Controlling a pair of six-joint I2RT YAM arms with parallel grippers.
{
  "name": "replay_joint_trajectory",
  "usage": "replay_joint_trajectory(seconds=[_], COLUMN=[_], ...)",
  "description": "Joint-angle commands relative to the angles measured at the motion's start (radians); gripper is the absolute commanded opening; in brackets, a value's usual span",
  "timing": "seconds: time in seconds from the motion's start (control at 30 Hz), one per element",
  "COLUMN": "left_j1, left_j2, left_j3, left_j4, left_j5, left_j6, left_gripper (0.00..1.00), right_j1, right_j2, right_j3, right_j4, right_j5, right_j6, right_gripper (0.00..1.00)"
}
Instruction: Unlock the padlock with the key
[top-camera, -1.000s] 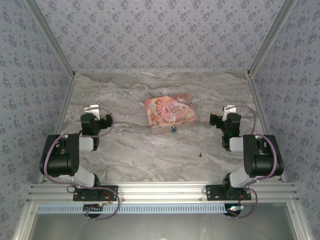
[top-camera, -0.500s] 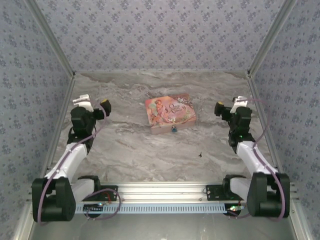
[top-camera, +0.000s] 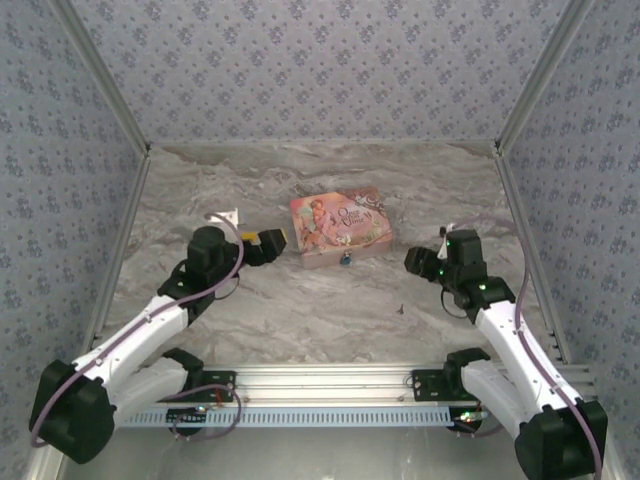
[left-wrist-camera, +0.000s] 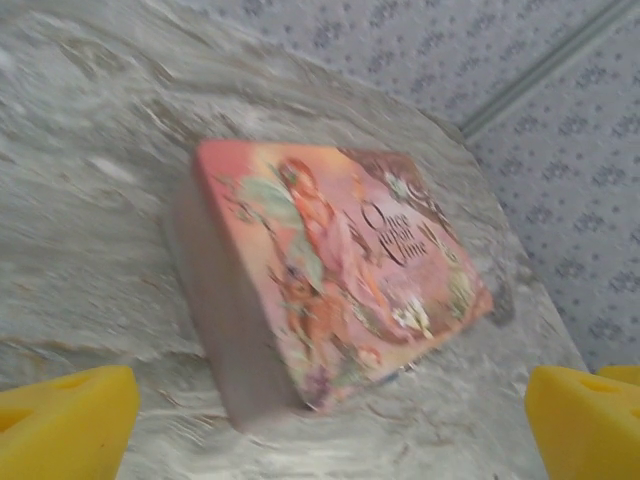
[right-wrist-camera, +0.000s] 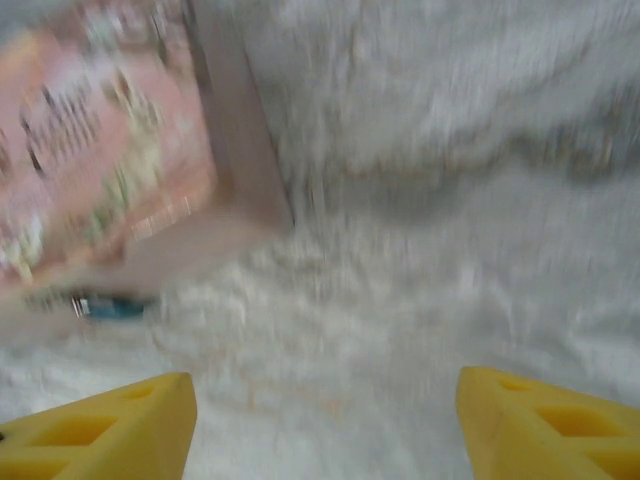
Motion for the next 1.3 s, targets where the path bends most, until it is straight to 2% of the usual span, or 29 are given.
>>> replay_joint_trajectory(seconds=[0.0,0.2,0.6,0.87,1.27], left_j1=[-0.066,-0.149,-0.195,-0.197,-0.198], left_j2=[0.033,0.138,0.281,0.278,0.272], left_j3=[-0.033,-0.029,0.054,0.047,0.044], left_j4=[0.057,0.125,0.142,0.135,0.111], left_j5=[-0.053,-0.080,-0.059,-0.073,-0.081], left_j6=[-0.073,-0.089,-0.068,-0.080,-0.081], left_gripper=[0.99,0.99,0.99,0.99,1.00], right_j1=[0.056,0.171,0.328,0.365,0.378], right_j2=[-0.024,-0.001,0.200,0.314,0.347], right_j3=[-0.018,-0.079,-0.053,-0.030,-0.037], right_j4=[-0.220,-0.219,-0.173,-0.135,-0.063], right_j5=[-0.036,0.019,0.156,0.183,0.193], right_j6=[0.108,0.189,0.245,0.248,0.276], right_gripper=[0.64,0.61,0.56,0.45,0.44])
